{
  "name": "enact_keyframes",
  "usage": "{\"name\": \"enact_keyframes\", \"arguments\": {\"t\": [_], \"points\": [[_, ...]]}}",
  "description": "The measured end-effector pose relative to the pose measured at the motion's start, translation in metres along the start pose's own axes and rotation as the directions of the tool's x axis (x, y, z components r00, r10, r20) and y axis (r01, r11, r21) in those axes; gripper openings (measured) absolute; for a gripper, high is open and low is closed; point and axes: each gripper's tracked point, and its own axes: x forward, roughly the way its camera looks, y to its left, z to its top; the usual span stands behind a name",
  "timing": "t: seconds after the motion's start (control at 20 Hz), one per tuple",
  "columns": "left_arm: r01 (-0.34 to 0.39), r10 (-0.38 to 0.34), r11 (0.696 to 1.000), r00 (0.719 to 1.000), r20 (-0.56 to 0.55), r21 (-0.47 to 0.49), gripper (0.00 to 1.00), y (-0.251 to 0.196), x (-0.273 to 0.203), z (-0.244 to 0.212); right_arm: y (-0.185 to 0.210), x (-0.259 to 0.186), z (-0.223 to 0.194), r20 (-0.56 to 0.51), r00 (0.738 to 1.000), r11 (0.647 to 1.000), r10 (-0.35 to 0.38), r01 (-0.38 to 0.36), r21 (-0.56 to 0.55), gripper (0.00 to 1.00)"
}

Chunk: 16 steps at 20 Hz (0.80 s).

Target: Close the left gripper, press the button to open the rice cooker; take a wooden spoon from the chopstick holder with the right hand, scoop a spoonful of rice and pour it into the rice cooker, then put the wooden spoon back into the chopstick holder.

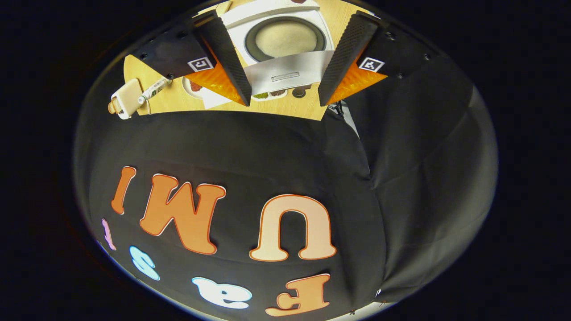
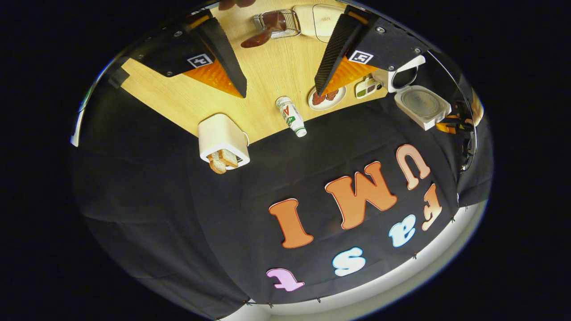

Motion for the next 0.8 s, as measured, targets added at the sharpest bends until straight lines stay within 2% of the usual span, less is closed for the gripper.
{"name": "enact_keyframes", "arguments": {"t": [0.45, 0.6, 0.8], "points": [[-0.012, 0.01, 1.0, 0.995, -0.101, -0.018, 1.0, -0.023, -0.041, -0.109, -0.006, 0.001, 0.002, -0.048, 0.995, 0.994, 0.091, -0.094, -0.052, 0.95], [-0.05, 0.049, 0.999, 0.995, -0.092, -0.005, 1.0, -0.021, -0.042, -0.145, -0.012, 0.002, -0.008, -0.08, 0.992, 0.992, 0.101, -0.106, -0.061, 0.95], [-0.076, 0.075, 0.997, 0.996, -0.045, -0.02, 1.0, -0.023, -0.042, -0.168, -0.019, 0.001, -0.02, -0.12, 0.986, 0.992, 0.112, -0.119, -0.053, 0.95]]}}
